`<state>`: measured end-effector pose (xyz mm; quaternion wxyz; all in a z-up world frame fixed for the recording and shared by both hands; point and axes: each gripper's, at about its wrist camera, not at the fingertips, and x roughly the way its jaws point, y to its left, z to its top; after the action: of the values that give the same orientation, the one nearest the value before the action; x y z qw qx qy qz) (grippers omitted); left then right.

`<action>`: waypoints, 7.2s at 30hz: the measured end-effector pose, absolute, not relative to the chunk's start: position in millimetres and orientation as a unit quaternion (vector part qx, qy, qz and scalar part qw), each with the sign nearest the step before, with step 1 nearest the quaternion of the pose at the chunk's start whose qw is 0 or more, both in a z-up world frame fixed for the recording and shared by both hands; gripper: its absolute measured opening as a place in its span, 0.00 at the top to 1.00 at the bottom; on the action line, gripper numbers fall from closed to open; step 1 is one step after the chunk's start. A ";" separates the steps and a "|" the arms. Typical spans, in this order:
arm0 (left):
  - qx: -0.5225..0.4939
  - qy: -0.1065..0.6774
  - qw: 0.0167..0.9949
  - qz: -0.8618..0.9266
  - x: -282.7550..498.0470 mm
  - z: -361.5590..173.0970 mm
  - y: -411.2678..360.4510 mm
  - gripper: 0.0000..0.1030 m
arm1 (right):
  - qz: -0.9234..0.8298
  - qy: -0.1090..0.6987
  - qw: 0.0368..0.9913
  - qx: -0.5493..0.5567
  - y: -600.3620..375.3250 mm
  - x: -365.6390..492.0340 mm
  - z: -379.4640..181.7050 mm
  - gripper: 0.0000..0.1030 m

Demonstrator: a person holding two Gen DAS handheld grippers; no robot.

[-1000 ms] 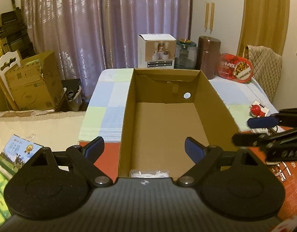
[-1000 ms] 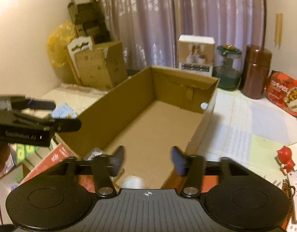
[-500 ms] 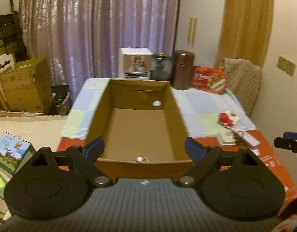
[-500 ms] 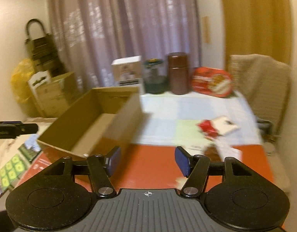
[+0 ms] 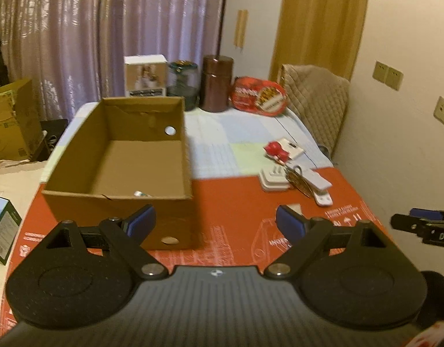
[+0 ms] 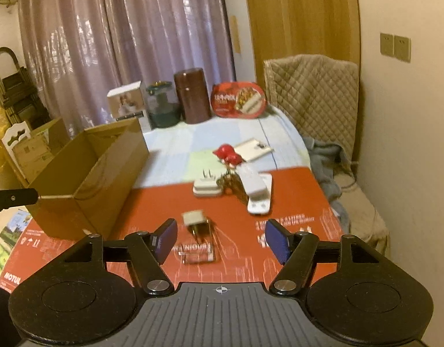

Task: Organize rigid objects
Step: 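Move the right tool back to the beige plug on the wire rack, then grasp the beige plug adapter with the right tool and lift it off the rack, then pass the beige plug from the right tool into the left tool's fingers, then grasp the metal wire rack with the right tool while the left tool holds the plug, then carry plug and wire rack into the cardboard box, opening the left then right tool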

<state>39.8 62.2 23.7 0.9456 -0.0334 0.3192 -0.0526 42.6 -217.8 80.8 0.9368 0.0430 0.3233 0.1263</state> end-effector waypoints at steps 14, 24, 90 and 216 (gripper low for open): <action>-0.017 0.351 0.934 -0.069 61.2 -16.9 33.1 0.15 | 0.161 0.365 0.916 0.033 -189.4 72.5 23.3 0.35; -0.021 0.375 0.923 -0.087 92.6 -49.0 21.5 0.15 | 0.180 0.401 0.898 0.021 -167.5 116.9 -21.7 0.35; -0.050 0.403 0.899 -0.165 157.6 -94.4 -6.7 0.15 | 0.191 0.363 0.852 -0.326 -155.7 161.4 -54.7 1.00; 0.038 0.346 0.927 -0.141 116.8 -36.9 13.2 0.60 | 0.208 0.331 0.920 -0.030 -155.6 132.1 48.5 0.77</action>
<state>116.8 13.2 -36.9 0.9268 0.0383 0.3460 -0.1405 132.1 -155.6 48.5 0.9198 -0.0301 0.3313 0.2080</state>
